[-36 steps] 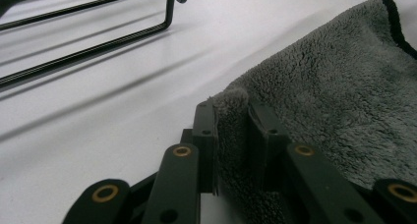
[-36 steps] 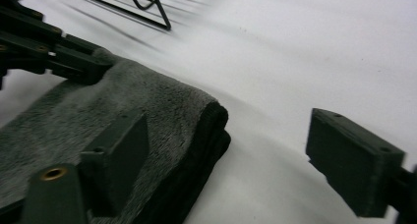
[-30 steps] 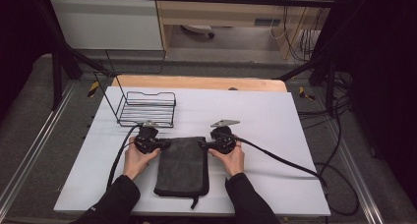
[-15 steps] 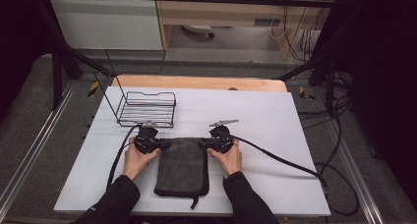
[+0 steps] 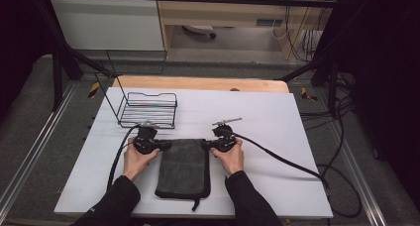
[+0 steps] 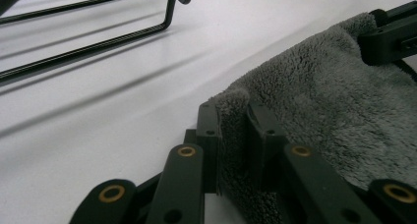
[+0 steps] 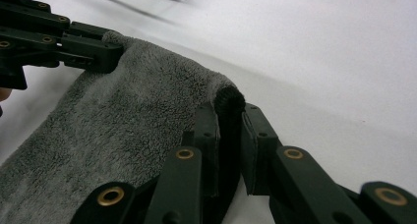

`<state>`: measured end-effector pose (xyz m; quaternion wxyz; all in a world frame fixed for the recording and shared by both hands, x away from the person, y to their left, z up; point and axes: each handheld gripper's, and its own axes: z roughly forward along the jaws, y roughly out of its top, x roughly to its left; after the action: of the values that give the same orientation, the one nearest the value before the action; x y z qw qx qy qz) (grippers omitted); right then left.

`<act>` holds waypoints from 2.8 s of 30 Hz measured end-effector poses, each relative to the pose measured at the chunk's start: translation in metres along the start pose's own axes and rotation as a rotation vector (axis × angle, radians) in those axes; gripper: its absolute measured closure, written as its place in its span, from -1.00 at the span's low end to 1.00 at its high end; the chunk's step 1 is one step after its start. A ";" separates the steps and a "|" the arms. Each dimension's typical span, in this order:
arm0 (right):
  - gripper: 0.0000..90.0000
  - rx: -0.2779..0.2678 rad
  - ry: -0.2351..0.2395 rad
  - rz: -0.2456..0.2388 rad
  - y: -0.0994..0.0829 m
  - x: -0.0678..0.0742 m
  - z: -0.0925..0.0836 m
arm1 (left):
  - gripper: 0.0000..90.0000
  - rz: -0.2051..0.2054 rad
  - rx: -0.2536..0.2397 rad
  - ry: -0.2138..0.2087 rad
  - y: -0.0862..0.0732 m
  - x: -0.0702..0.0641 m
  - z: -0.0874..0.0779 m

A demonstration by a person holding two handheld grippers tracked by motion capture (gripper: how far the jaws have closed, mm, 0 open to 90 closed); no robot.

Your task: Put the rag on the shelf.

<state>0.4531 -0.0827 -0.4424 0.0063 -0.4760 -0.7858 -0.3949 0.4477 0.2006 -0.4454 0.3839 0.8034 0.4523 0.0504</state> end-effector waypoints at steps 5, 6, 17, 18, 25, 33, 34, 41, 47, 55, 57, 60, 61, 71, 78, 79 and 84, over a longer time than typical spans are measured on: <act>0.79 -0.030 0.009 -0.009 0.001 0.003 -0.006 | 0.76 -0.005 -0.029 -0.015 0.001 0.001 -0.008; 0.79 -0.040 0.011 -0.017 0.001 0.004 -0.008 | 0.76 -0.004 -0.039 -0.018 0.002 0.000 -0.011; 0.79 -0.162 0.032 -0.094 -0.005 0.020 -0.031 | 0.76 0.019 -0.139 -0.044 0.001 -0.010 -0.040; 0.79 -0.172 0.034 -0.101 -0.005 0.022 -0.032 | 0.76 0.028 -0.151 -0.038 0.001 -0.011 -0.043; 0.79 -0.257 0.043 -0.145 -0.009 0.031 -0.045 | 0.76 0.060 -0.224 -0.042 0.000 -0.021 -0.060; 0.79 -0.356 0.035 -0.202 -0.009 0.043 -0.062 | 0.76 0.092 -0.303 -0.043 0.004 -0.031 -0.081; 0.79 -0.366 0.032 -0.205 -0.008 0.045 -0.064 | 0.76 0.097 -0.315 -0.040 0.004 -0.033 -0.084; 0.79 -0.444 0.024 -0.246 -0.007 0.056 -0.079 | 0.76 0.132 -0.385 -0.033 0.009 -0.044 -0.102; 0.80 -0.502 0.026 -0.277 -0.006 0.065 -0.093 | 0.76 0.158 -0.441 -0.029 0.011 -0.054 -0.115; 0.80 -0.580 0.024 -0.317 -0.001 0.077 -0.110 | 0.77 0.187 -0.508 -0.022 0.017 -0.064 -0.133; 0.80 -0.593 0.022 -0.328 0.001 0.080 -0.113 | 0.77 0.192 -0.524 -0.014 0.019 -0.065 -0.137; 0.80 -0.618 0.021 -0.343 0.004 0.084 -0.116 | 0.77 0.195 -0.543 -0.013 0.021 -0.066 -0.142; 0.80 -0.626 0.021 -0.347 0.004 0.086 -0.117 | 0.77 0.197 -0.546 -0.012 0.022 -0.066 -0.143; 0.80 -0.681 0.022 -0.384 0.014 0.100 -0.126 | 0.77 0.199 -0.617 -0.002 0.029 -0.064 -0.159; 0.80 -0.716 0.027 -0.399 0.023 0.112 -0.128 | 0.77 0.204 -0.662 0.020 0.034 -0.062 -0.172; 0.80 -0.718 0.028 -0.400 0.025 0.113 -0.129 | 0.77 0.205 -0.666 0.022 0.034 -0.061 -0.173; 0.81 -0.741 0.028 -0.407 0.033 0.120 -0.129 | 0.77 0.201 -0.693 0.033 0.040 -0.059 -0.180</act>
<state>0.3653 -0.0669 -0.2867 -0.2326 -0.2760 -0.6685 -0.6502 0.3634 0.2471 -0.2773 0.6192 0.6652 0.3333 0.2512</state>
